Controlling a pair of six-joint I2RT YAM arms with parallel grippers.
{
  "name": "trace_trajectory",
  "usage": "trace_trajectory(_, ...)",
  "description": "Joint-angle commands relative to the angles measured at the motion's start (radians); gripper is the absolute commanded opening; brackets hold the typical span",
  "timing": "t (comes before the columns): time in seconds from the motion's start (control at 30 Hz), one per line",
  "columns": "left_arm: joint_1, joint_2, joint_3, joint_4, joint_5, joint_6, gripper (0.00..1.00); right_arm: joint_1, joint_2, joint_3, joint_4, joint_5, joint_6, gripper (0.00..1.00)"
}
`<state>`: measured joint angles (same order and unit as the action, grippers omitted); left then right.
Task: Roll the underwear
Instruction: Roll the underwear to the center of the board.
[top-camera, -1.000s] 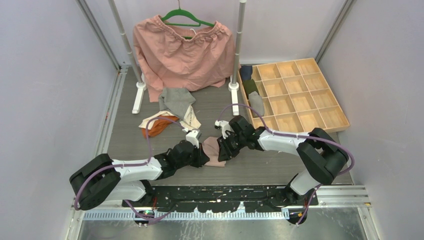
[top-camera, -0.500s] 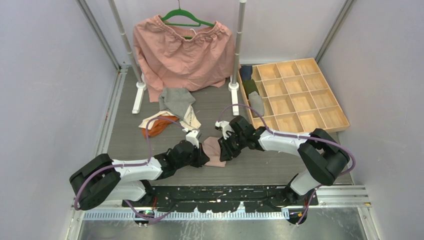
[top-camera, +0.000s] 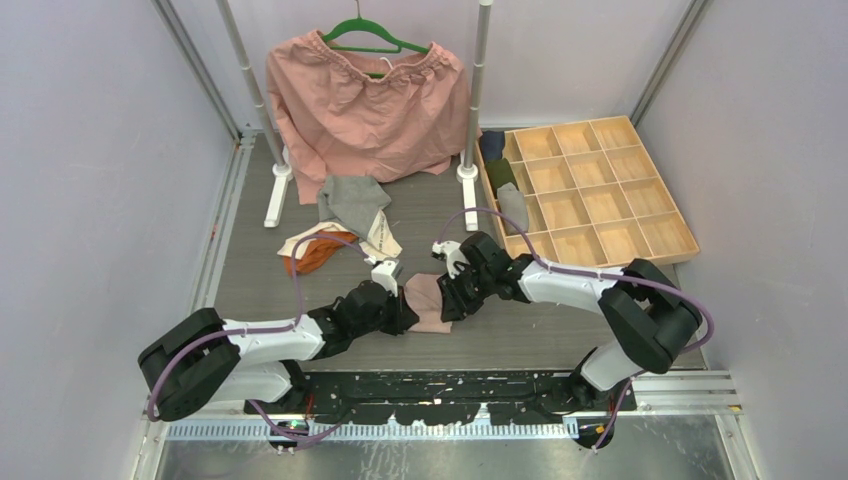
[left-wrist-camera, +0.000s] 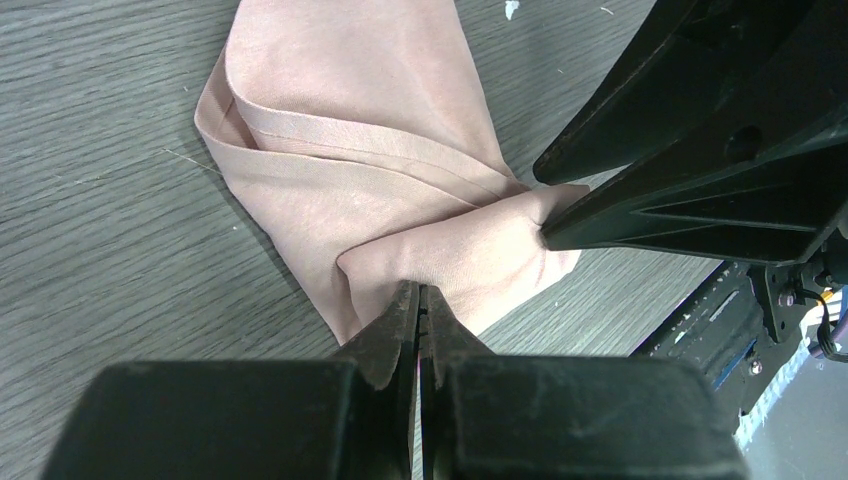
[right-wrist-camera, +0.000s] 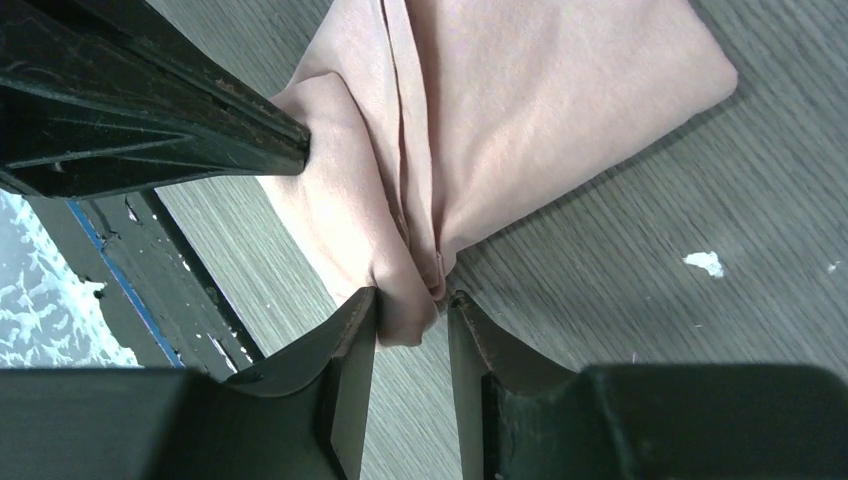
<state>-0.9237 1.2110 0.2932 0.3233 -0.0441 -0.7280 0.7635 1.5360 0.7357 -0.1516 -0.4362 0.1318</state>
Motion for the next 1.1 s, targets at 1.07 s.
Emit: trace_trajectory(1.07,0.002,0.013,-0.009,-0.104,-0.045,0.01,0.01,-0.004,-0.187,0.02,-0.054,0.151,-0.057,0.4)
